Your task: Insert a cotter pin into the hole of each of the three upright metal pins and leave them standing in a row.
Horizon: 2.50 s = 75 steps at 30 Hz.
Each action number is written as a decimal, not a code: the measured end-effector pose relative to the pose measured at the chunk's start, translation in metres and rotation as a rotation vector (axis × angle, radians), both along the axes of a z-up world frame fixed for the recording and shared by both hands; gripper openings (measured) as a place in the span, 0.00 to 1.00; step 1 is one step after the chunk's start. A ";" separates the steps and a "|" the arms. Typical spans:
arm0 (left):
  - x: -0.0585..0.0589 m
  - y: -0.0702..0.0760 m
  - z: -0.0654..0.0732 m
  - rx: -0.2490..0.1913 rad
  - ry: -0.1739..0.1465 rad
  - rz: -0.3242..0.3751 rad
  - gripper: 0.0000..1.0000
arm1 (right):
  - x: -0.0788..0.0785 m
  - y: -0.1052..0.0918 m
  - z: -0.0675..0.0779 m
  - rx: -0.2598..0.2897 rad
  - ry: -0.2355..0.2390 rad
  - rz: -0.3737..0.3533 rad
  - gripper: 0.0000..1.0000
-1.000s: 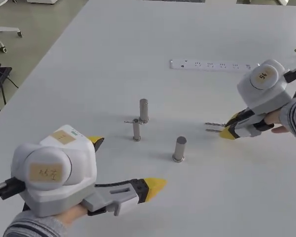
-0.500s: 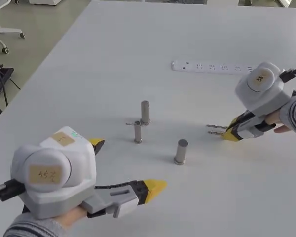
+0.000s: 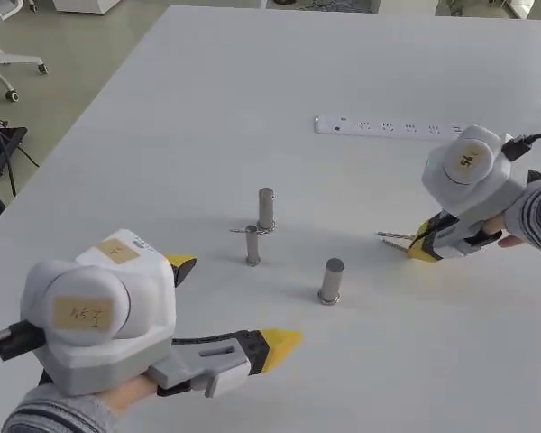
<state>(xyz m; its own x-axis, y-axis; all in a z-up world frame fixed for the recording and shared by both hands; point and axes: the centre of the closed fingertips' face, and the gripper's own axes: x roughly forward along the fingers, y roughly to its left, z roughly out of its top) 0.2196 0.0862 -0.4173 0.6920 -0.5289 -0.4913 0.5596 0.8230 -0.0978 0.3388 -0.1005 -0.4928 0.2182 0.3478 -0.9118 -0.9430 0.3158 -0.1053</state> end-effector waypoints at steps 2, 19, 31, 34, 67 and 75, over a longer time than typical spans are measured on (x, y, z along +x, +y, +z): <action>-0.001 -0.001 0.000 0.002 0.001 -0.007 0.83 | -0.001 0.000 0.000 0.000 -0.014 0.010 0.00; -0.003 -0.016 0.004 -0.019 0.032 -0.056 0.65 | -0.024 0.012 0.025 0.105 -0.104 0.074 0.00; -0.002 -0.032 0.010 -0.075 0.060 -0.080 0.56 | -0.055 0.036 0.057 0.158 -0.201 0.238 0.00; -0.003 -0.036 0.012 -0.100 0.073 -0.079 0.54 | -0.064 0.044 0.061 0.160 -0.215 0.278 0.00; -0.009 -0.065 0.024 -0.431 0.229 -0.062 0.17 | -0.126 0.098 0.081 0.251 -0.275 0.542 0.00; -0.010 -0.068 0.027 -0.447 0.220 -0.068 0.08 | -0.131 0.104 0.087 0.278 -0.286 0.551 0.00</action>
